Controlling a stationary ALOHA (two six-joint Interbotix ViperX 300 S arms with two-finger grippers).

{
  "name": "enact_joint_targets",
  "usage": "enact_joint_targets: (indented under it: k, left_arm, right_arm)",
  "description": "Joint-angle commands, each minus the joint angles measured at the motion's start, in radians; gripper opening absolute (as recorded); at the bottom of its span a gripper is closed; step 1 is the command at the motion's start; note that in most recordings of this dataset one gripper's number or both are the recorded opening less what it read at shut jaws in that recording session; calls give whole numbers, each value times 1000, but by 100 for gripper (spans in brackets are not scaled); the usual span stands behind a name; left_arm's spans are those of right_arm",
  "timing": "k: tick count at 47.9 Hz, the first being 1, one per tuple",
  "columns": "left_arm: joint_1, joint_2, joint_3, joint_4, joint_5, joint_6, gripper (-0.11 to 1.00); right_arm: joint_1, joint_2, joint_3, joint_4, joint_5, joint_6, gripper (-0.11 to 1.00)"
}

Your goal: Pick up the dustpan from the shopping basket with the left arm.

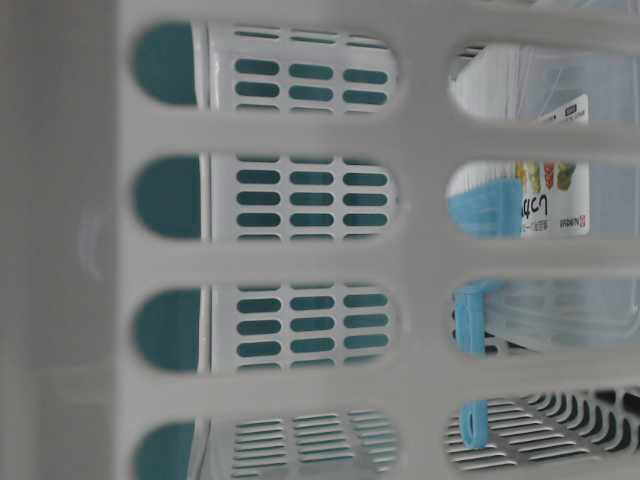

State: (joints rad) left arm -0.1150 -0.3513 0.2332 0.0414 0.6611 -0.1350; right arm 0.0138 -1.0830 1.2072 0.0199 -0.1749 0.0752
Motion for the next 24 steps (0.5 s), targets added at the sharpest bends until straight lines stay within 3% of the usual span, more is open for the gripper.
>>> enact_joint_targets:
  k: [1,24]
  left_arm:
    - [-3,-28,-2,3,-28,-2,28]
    - [-3,-23,2,3,-28,-2,28]
  right_arm:
    - [2,5,-8,3,-5,2,77]
    - [0,5,-8,3,-6,2,77]
